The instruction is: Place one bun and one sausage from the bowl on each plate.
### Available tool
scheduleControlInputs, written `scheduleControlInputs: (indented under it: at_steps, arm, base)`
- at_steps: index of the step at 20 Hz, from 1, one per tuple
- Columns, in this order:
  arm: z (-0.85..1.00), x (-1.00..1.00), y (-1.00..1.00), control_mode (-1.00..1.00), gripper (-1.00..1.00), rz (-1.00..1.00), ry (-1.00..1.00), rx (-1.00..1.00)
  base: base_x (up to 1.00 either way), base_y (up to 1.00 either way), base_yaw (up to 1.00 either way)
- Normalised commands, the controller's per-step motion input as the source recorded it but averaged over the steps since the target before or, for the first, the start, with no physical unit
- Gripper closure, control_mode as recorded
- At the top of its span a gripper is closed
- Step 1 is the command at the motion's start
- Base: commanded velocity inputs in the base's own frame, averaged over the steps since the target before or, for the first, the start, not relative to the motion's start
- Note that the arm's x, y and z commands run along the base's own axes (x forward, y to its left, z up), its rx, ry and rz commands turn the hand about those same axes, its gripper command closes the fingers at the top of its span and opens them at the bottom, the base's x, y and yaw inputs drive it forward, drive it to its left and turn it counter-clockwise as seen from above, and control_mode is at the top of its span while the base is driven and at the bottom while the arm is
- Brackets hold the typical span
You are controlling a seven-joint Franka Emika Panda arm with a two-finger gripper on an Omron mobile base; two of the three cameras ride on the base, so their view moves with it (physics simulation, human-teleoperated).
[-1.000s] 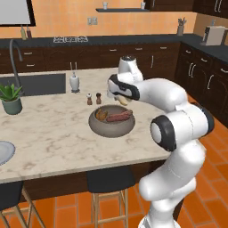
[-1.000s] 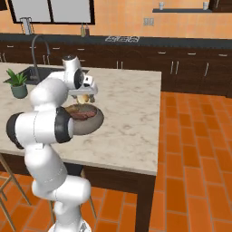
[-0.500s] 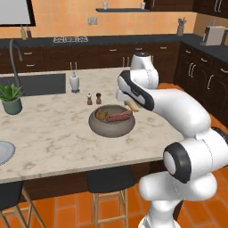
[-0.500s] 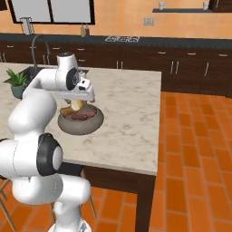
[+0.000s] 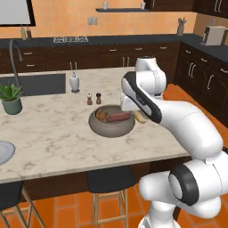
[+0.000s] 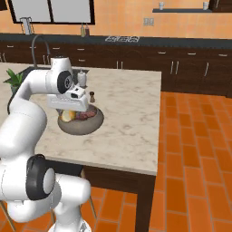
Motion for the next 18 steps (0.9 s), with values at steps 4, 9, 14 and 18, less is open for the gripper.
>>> scheduleControlInputs:
  at_steps: [4, 9, 14, 18]
  arm:
    - [0.00, 0.00, 0.00, 1.00, 1.00, 0.00, 0.00, 0.00]
    - [0.00, 0.00, 0.00, 1.00, 1.00, 0.00, 0.00, 0.00]
    - [0.00, 0.00, 0.00, 1.00, 1.00, 0.00, 0.00, 0.00]
    - [0.00, 0.00, 0.00, 1.00, 1.00, 0.00, 0.00, 0.00]
  base:
    - [-0.48, 0.82, 0.00]
    - [-0.10, 1.00, -0.01]
    - [0.16, 1.00, -0.07]
    - [0.84, 0.68, -0.12]
